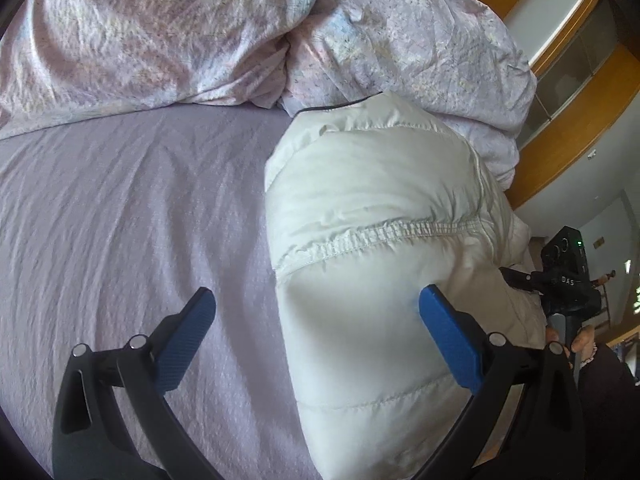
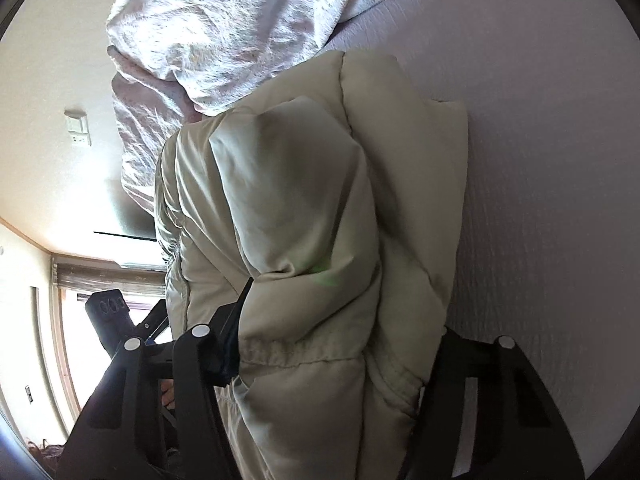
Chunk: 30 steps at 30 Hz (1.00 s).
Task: Fold large clothes
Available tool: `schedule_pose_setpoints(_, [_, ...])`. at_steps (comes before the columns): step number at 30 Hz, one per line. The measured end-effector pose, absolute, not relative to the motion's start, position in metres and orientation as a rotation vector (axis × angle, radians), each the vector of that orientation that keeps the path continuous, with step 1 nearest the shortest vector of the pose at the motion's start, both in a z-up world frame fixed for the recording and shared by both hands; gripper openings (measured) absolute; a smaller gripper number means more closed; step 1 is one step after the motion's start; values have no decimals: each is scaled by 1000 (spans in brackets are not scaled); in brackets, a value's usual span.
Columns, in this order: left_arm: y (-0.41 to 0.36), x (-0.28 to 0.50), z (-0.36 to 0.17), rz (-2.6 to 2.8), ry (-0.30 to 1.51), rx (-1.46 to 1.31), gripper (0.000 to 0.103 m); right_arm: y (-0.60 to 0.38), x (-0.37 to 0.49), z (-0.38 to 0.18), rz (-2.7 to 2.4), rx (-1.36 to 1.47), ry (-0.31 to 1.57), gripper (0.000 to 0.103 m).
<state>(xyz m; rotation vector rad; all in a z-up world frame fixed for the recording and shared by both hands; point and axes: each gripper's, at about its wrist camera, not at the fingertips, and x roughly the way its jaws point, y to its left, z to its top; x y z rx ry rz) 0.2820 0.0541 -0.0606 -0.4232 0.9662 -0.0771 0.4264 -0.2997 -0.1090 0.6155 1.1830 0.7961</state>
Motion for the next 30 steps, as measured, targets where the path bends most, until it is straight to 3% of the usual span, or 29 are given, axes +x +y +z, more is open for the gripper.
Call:
schedule_pose_setpoints(13, [52, 308, -100, -258, 1027, -631, 100, -316, 415, -109, 771, 642, 1165, 60])
schedule_pose_setpoints(21, [59, 311, -91, -286, 1021, -681, 72, -324, 416, -108, 798, 679, 1140, 53])
schedule_pose_setpoints(30, [111, 320, -48, -217, 930, -675, 67, -286, 432, -82, 907, 702, 1090, 48])
